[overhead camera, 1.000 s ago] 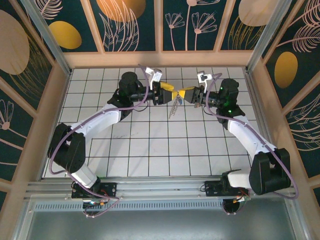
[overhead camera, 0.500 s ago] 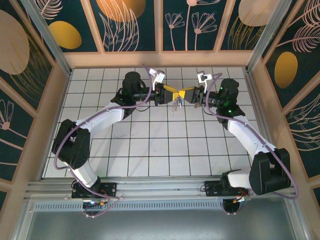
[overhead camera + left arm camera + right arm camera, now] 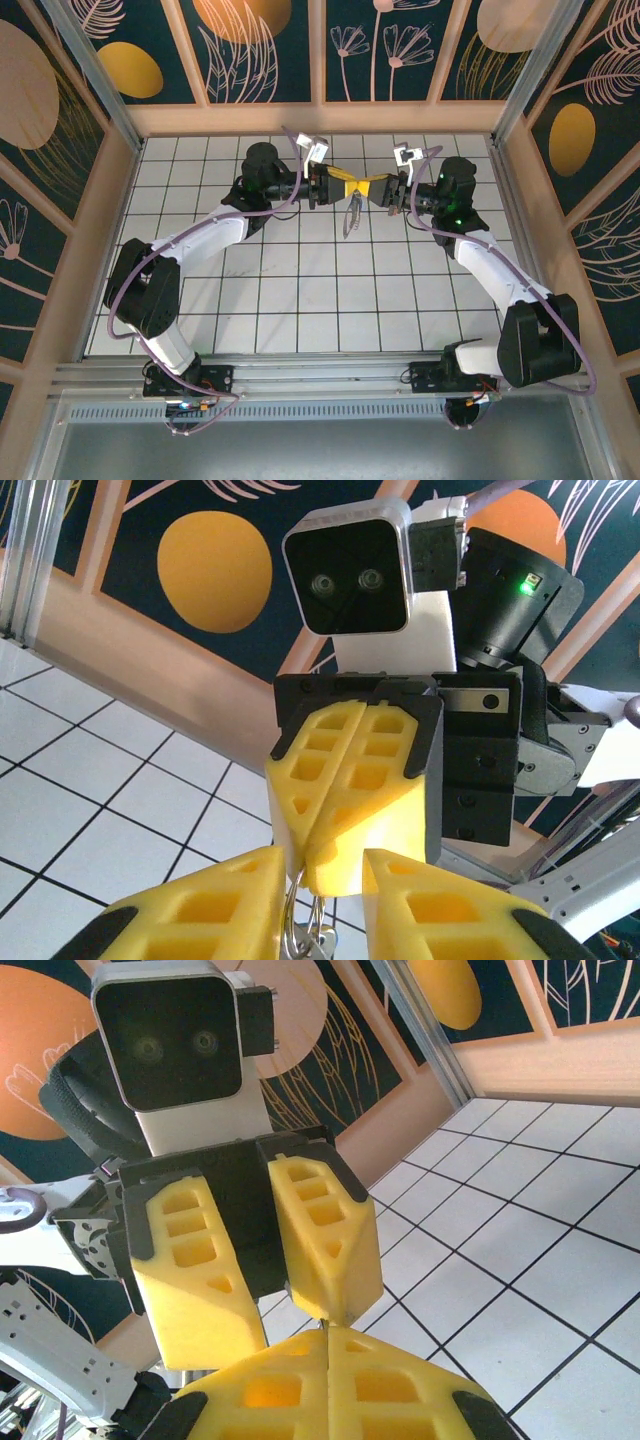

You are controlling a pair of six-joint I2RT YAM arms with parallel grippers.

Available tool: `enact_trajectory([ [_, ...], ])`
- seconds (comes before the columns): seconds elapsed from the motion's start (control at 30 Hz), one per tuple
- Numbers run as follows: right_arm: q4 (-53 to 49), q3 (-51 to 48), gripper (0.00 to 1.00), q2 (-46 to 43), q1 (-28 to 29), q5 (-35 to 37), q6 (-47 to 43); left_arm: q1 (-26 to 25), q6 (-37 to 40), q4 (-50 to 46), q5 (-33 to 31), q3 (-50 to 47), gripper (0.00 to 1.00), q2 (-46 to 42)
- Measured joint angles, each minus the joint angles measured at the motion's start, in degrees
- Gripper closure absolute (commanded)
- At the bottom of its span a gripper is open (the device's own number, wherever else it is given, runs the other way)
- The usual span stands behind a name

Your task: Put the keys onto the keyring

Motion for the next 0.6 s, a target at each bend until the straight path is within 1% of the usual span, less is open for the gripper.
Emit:
enact_trajectory([
  [0.2,0.0,0.0,1.00,0.0,0.0,0.2,0.0,0.0,-0.2,1.2,0.2,-1.0,0.71,0.0],
  [0.27,0.0,0.0,1.00,0.0,0.0,0.4,0.0,0.0,-0.2,1.2,0.4,-1.4,0.69,0.0],
  [0.33,0.0,0.0,1.00,0.0,0.0,0.4,0.0,0.0,-0.2,1.3,0.4,-1.8,0.69,0.0],
  [0.43,0.2,0.0,1.00,0.0,0.0,0.5,0.0,0.0,-0.2,1.4,0.4,-2.1,0.75,0.0],
  [0.53,0.4,0.0,1.00,0.0,0.0,0.4,0.1,0.0,-0.5,1.8,0.4,-2.2,0.84,0.0],
  [0.6,0.6,0.0,1.00,0.0,0.0,0.4,0.2,0.1,-0.9,2.2,0.4,-2.3,0.87,0.0],
])
